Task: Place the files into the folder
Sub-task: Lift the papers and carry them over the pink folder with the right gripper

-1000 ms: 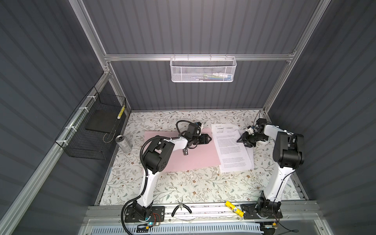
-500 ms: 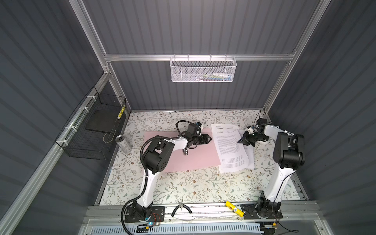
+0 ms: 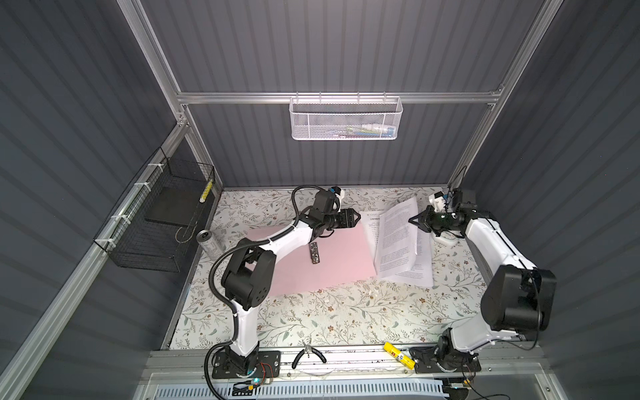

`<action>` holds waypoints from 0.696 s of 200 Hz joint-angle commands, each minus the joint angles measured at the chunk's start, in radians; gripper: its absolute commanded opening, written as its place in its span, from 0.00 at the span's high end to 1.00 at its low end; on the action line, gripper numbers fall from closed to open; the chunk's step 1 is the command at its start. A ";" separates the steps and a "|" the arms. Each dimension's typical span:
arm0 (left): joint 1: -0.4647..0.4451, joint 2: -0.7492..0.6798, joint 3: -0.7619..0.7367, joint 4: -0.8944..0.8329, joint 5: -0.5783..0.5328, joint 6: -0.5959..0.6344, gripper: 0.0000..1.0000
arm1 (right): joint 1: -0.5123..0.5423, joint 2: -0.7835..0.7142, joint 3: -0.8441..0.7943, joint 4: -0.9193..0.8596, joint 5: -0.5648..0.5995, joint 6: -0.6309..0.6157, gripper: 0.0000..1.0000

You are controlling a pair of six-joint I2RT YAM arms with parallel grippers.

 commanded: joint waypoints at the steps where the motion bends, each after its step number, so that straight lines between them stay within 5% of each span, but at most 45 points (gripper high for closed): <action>1: 0.006 -0.094 -0.041 -0.071 -0.065 0.030 0.28 | 0.021 -0.079 0.050 -0.015 0.046 0.017 1.00; 79: 0.013 -0.444 -0.360 -0.177 -0.321 0.031 0.27 | 0.282 -0.186 0.215 0.028 0.203 0.049 1.00; 139: 0.066 -0.712 -0.522 -0.223 -0.569 0.009 0.32 | 0.516 -0.056 0.303 0.203 0.274 0.156 1.00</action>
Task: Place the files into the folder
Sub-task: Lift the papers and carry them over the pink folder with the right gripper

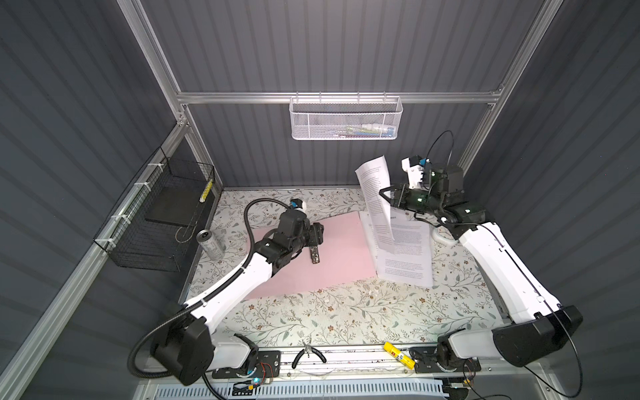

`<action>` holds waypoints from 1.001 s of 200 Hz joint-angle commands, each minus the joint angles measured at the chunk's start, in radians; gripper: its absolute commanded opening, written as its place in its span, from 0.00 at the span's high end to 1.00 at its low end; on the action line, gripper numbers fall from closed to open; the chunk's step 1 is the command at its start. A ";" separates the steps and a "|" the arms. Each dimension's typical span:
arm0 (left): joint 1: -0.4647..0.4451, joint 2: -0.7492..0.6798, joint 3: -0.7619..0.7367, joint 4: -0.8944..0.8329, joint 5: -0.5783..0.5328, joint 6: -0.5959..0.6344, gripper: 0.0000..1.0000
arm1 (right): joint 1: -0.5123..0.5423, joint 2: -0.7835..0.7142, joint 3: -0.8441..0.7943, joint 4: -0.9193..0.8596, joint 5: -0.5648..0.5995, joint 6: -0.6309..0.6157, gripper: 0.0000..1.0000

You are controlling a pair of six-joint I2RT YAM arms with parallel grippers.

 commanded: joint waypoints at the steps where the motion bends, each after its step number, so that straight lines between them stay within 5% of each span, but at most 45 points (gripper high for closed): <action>1: 0.040 -0.090 -0.070 -0.019 -0.132 -0.021 0.32 | 0.056 0.085 0.046 0.111 0.030 0.079 1.00; 29: 0.072 -0.178 -0.158 0.045 -0.136 -0.041 0.32 | 0.103 0.223 0.089 0.211 -0.028 0.185 1.00; 79: 0.078 -0.128 -0.147 0.041 -0.154 0.021 0.33 | 0.110 0.481 0.093 0.409 -0.111 0.313 1.00; 200: 0.080 -0.029 -0.168 0.133 -0.013 -0.027 0.36 | 0.206 0.726 0.102 0.485 -0.085 0.214 1.00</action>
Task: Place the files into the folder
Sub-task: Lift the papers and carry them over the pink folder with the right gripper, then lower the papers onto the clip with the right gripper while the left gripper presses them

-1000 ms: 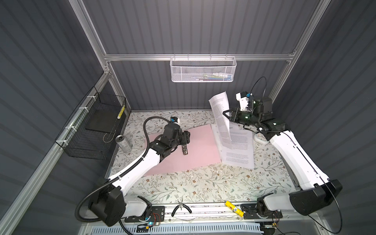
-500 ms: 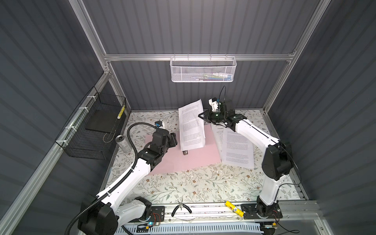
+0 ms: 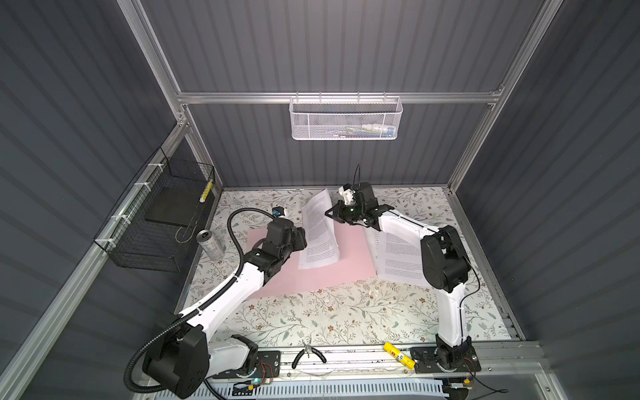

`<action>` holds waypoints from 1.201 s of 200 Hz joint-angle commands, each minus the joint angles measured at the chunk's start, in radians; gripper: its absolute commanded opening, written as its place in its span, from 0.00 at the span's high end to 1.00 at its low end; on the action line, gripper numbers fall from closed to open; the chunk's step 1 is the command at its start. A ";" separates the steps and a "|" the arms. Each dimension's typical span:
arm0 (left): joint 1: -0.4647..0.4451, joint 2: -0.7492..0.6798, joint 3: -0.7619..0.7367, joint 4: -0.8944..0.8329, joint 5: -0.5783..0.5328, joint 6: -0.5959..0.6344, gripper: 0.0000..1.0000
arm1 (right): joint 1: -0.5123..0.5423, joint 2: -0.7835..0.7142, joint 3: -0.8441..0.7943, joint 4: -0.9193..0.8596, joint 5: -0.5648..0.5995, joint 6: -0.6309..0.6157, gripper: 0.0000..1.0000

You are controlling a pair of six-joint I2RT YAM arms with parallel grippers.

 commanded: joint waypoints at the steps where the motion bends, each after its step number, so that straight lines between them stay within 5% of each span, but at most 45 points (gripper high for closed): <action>1: 0.004 0.004 -0.016 0.035 0.042 -0.016 0.36 | 0.027 0.018 0.004 0.052 -0.001 -0.019 1.00; 112: 0.005 0.018 -0.041 0.054 0.066 -0.036 0.38 | 0.118 0.114 0.045 0.088 0.156 0.033 1.00; 240: 0.005 0.036 -0.053 0.058 0.089 -0.056 0.38 | 0.181 0.294 0.251 0.021 0.081 0.023 1.00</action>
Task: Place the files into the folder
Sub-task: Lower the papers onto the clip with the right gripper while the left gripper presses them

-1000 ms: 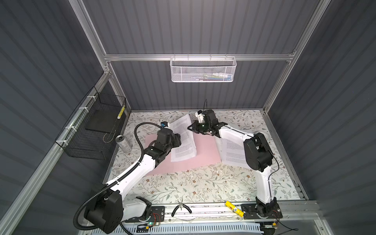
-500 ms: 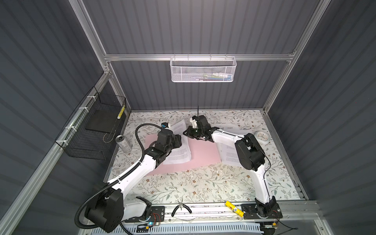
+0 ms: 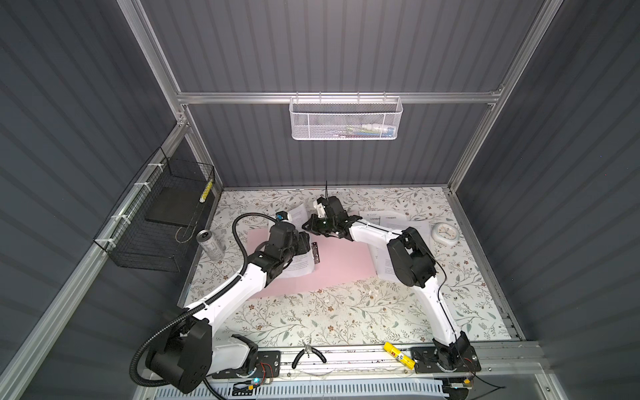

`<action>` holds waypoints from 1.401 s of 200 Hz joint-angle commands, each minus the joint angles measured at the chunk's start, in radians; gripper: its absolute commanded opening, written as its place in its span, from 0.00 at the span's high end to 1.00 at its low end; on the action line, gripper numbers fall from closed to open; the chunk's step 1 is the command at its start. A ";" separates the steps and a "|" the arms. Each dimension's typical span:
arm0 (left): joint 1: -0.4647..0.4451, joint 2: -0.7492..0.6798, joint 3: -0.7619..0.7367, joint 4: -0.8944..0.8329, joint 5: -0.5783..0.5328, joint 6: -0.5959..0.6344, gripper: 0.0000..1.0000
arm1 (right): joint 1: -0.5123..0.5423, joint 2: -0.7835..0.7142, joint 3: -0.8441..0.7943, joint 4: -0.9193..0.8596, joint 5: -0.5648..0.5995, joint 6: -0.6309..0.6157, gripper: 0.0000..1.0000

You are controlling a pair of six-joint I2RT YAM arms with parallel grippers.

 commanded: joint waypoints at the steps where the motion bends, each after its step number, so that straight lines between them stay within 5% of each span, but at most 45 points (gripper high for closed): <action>1: 0.004 0.008 -0.003 0.003 0.009 -0.011 0.38 | 0.018 0.022 0.030 -0.017 -0.020 -0.017 1.00; 280: 0.005 0.057 -0.007 0.009 0.025 -0.024 0.40 | 0.087 0.104 0.070 0.003 0.008 0.067 1.00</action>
